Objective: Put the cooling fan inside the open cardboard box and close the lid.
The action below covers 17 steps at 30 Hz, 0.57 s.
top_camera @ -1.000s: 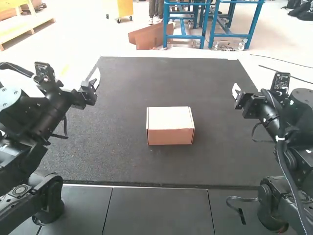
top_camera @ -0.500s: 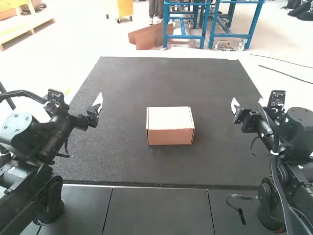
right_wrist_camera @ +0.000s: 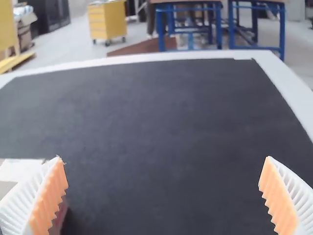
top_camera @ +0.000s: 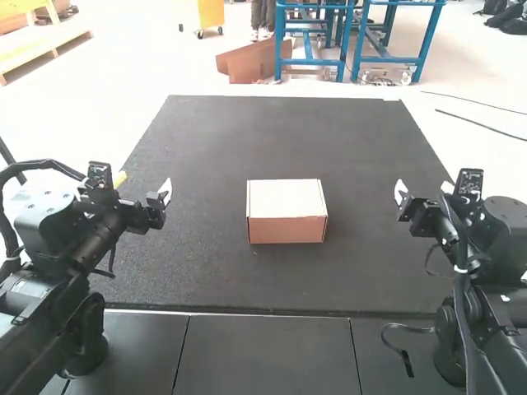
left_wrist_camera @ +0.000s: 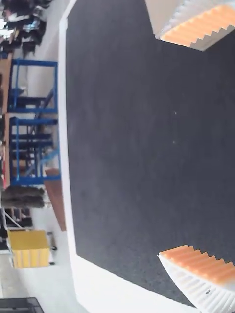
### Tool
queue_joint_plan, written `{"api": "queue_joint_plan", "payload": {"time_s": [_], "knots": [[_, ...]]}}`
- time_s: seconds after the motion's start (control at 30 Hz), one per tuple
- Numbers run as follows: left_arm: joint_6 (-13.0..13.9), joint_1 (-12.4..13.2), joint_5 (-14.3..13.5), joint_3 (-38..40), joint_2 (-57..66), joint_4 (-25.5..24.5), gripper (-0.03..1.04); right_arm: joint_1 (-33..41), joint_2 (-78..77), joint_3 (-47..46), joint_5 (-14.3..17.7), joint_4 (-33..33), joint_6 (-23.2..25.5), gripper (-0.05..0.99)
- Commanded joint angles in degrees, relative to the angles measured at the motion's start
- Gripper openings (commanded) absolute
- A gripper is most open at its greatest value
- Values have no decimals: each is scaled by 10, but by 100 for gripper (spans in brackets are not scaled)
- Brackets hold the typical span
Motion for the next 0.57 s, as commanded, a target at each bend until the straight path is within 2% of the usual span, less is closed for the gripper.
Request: {"api": "queue_joint_plan", "payload": {"time_s": [0.0, 0.2, 0.53], "knots": [[1, 27, 0, -3, -7, 4, 97, -18, -4, -2, 8, -8, -9, 91], [0, 65, 4, -3, -7, 3, 97, -46, -4, -2, 9, -12, -27, 91], [1, 70, 4, -3, -7, 1, 97, -50, -4, -2, 9, -13, -30, 91]]}}
